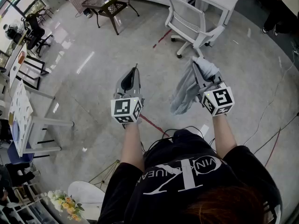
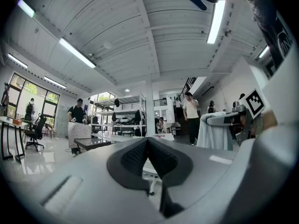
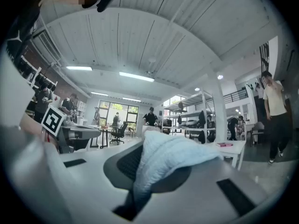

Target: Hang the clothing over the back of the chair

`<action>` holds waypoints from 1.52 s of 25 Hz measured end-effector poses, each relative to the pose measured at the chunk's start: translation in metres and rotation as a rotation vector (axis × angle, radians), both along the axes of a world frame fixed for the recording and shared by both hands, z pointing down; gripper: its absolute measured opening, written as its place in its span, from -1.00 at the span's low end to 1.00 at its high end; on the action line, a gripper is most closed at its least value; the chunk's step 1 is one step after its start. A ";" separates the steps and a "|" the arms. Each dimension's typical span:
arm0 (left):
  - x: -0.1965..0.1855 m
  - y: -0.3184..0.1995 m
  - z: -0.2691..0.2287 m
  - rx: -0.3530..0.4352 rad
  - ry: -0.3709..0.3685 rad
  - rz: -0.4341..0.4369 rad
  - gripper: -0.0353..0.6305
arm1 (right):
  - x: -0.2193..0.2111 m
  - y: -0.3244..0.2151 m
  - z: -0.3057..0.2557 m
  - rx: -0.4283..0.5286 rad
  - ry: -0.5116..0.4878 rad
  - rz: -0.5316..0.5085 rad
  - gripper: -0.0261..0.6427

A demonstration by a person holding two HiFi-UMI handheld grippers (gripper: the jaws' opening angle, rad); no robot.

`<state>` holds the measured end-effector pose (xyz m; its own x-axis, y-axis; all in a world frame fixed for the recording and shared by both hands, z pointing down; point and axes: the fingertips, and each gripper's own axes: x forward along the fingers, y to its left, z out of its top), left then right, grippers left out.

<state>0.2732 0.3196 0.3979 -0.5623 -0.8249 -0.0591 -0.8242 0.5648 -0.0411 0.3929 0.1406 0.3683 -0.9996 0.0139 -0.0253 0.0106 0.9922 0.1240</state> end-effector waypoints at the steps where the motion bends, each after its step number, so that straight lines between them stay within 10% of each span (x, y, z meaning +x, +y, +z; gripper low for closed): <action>1: -0.002 0.001 0.000 -0.002 0.000 -0.002 -0.86 | -0.002 0.001 0.000 -0.003 0.000 -0.002 -0.83; 15: -0.046 0.008 0.009 0.019 0.045 -0.020 -0.86 | -0.031 -0.028 0.008 -0.071 0.024 0.035 -0.83; 38: -0.270 -0.081 0.024 -0.007 0.076 0.079 -0.86 | -0.232 -0.073 0.043 0.010 0.117 0.043 -0.83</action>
<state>0.0035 0.2390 0.4221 -0.4985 -0.8668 -0.0128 -0.8668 0.4982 0.0195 0.1608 0.0672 0.4109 -0.9953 -0.0297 0.0917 -0.0172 0.9908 0.1341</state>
